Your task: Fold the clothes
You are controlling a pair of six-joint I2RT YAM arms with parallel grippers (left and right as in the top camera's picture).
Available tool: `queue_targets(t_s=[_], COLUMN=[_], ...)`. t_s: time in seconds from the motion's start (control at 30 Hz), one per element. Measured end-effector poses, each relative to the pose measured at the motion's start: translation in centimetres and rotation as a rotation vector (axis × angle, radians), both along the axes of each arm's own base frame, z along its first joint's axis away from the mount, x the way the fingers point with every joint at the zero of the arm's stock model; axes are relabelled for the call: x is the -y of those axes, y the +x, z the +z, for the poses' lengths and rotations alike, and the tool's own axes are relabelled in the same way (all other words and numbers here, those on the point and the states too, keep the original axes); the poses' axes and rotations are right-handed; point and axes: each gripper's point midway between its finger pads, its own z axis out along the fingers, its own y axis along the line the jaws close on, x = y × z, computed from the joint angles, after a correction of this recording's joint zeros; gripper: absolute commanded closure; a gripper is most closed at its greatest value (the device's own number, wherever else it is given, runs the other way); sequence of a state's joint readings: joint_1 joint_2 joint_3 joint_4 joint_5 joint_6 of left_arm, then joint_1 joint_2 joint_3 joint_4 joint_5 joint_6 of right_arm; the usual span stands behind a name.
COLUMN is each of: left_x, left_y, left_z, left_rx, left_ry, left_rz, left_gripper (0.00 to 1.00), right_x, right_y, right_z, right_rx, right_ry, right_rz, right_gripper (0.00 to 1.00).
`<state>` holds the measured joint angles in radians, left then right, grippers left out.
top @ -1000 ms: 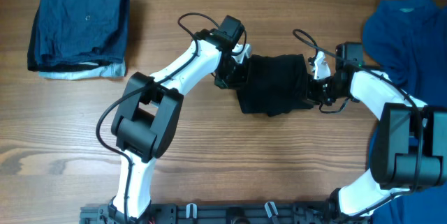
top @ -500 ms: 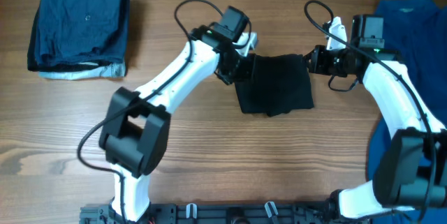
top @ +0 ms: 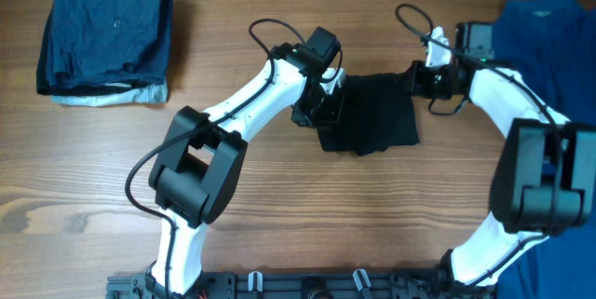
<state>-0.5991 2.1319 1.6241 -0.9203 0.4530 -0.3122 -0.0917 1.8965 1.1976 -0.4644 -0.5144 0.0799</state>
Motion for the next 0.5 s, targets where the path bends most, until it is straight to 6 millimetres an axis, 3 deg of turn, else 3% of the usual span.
queue_targets(t_s=[0.1,0.17,0.23,0.27,0.3,0.5], left_x=[-0.4,-1.3,-1.9,-2.2,-2.5,-3.1], left_y=[0.7,1.5,2.2,2.5,2.9,4.5], left_z=[1.4,3.0,4.1,4.3,4.3,4.3], left_rx=[0.034,0.088,0.134,0.148,0.16,0.214], left_ry=[-0.009,0.015,0.042,0.055,0.077,0.123], left_rz=[0.018,0.057,0.108,0.128,0.162,0.259], left_gripper=[0.96,0.73,0.35,0.23,0.0,0.0], right_x=[2.1,4.5,6.6,7.9,9.2,12.2], right_y=[1.0,1.3,0.7,0.2,-0.4,-1.4], right_z=[4.8,9.3,11.8,12.5,12.6,11.6], right_rx=[0.085,0.182,0.219,0.225,0.207,0.149], right_ry=[-0.013,-0.045,-0.089,-0.122,-0.156,-0.262], right_rz=[-0.047,-0.105,-0.161,-0.197,-0.237,-0.322], right_gripper=[0.55,0.2,0.01,0.01,0.0,0.0])
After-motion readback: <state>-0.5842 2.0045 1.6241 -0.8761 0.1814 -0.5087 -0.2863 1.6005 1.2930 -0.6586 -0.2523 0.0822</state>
